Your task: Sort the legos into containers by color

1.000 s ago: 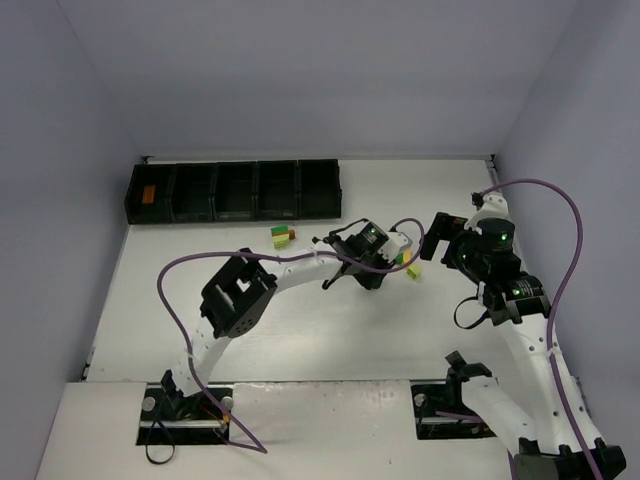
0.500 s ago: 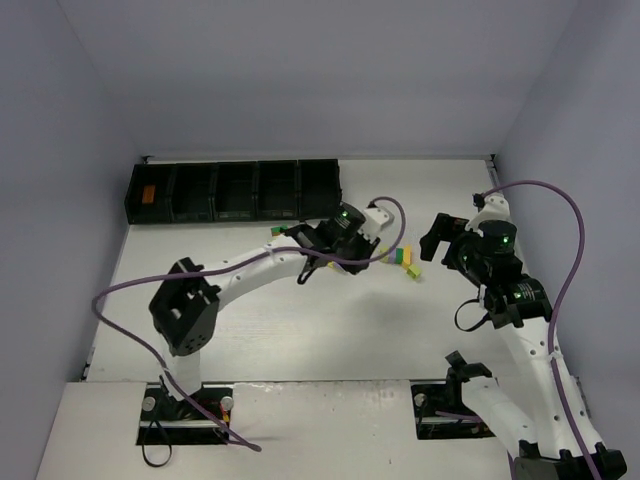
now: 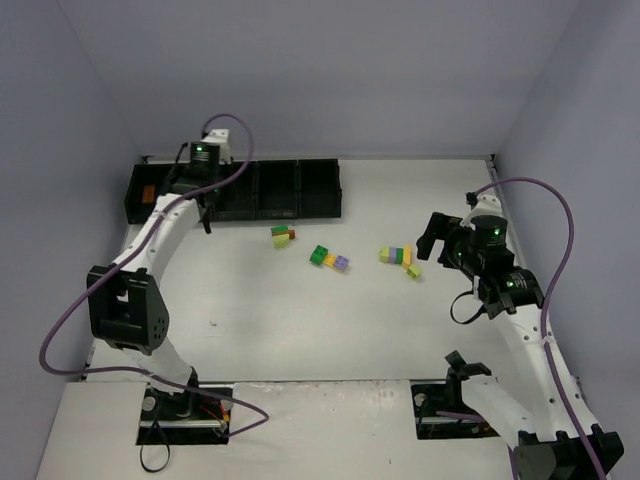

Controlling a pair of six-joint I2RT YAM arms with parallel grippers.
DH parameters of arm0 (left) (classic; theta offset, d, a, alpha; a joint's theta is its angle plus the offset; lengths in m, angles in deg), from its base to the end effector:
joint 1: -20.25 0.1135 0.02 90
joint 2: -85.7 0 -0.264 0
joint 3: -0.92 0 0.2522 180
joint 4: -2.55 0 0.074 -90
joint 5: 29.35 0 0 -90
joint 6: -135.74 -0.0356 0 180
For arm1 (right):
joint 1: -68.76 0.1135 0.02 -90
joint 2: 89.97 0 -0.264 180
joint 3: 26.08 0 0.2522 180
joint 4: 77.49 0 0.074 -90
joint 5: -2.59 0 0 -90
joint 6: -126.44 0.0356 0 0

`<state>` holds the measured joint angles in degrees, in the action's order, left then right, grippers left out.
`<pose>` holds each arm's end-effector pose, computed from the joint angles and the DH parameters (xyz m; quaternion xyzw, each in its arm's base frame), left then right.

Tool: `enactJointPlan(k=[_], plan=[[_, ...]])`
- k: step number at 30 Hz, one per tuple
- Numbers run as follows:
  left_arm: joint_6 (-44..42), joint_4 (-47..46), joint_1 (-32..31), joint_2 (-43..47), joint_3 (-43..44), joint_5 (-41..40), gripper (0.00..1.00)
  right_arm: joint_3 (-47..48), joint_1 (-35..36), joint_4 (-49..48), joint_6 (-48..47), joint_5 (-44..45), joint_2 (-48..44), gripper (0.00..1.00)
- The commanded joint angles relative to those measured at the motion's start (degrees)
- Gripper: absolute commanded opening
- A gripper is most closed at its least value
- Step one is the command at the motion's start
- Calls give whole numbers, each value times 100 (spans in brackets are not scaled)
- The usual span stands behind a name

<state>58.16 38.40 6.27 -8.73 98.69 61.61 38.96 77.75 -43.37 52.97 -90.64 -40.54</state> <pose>0.3730 -0.0935 0.3325 0.0160 0.8766 -0.1170 0.4665 0.1924 0.0325 0.3471 0.0369 0.8106 0.1513 0.5645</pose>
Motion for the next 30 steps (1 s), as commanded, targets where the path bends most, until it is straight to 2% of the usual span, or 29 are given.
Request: enactJointPlan(k=[1, 6, 13, 15, 16, 21, 24, 30], plan=[[23, -99, 684, -117, 545, -148, 4, -40, 15, -384, 104, 103, 172, 98], [-170, -90, 1589, -935, 1441, -112, 6, -57, 15, -410, 157, 129, 348, 98], [-319, -117, 1934, -2287, 2522, -95, 11, -119, 15, -419, 210, 278, 576, 98], [-337, -73, 1934, -2578, 2786, -95, 17, -172, 15, -419, 271, 340, 655, 98], [-276, -99, 1934, -2841, 2979, -95, 29, -320, 6, -419, 619, 671, 865, 94], [-188, -134, 1934, -2748, 2981, -95, 45, -514, -3, -436, 1052, 815, 1217, 92], [-232, -143, 1934, -2633, 2946, -95, 50, -602, 6, -524, 1176, 806, 1516, 90], [-39, -29, 1916, -2169, 2789, 70, 51, -681, 6, -892, 1220, 648, 2034, 84]])
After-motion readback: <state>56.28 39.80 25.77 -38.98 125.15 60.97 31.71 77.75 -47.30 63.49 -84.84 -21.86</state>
